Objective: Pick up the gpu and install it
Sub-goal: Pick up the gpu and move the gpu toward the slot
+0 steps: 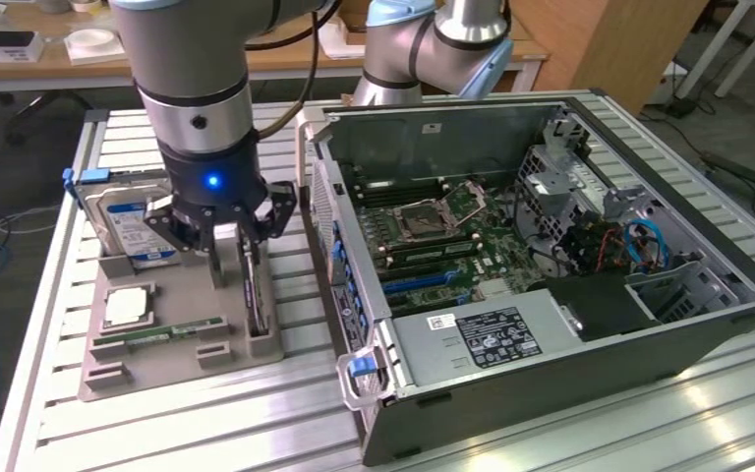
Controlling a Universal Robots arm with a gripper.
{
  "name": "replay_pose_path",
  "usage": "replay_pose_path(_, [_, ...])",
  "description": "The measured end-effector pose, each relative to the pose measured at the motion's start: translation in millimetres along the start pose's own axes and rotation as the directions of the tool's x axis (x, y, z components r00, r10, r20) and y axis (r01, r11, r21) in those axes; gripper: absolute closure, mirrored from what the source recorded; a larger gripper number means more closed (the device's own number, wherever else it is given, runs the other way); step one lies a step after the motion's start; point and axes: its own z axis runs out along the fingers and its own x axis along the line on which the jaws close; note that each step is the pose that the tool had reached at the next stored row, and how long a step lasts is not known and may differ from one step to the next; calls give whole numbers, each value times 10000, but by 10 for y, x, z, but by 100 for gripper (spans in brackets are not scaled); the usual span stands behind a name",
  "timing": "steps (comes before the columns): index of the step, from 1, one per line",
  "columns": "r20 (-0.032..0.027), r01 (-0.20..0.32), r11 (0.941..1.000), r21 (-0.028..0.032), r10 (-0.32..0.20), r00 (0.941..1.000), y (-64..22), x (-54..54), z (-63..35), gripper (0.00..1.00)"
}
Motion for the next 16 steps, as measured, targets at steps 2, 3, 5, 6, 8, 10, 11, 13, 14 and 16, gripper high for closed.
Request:
replay_pose_path(2, [1,-1,10000,-1,1,10000,-1,0,11,53])
replay_pose_path(3, [1,0,10000,0,0,10000,-2,0,16,53])
replay_pose_path(5, [0,0,10000,-1,0,10000,-4,0,27,53])
replay_pose_path(6, [1,0,10000,0,0,10000,-5,0,33,53])
replay_pose_path(8, [1,0,10000,-1,0,10000,-7,0,47,53])
replay_pose_path(10, [0,0,10000,0,0,10000,-9,0,61,53])
replay_pose_path(11, [0,0,10000,0,0,10000,-11,0,68,53])
replay_pose_path(13, [0,0,10000,-1,0,10000,-14,0,86,53])
replay_pose_path(14, [0,-1,10000,0,1,10000,-16,0,95,53])
replay_pose_path(16, [0,0,10000,0,0,10000,-22,1,116,53])
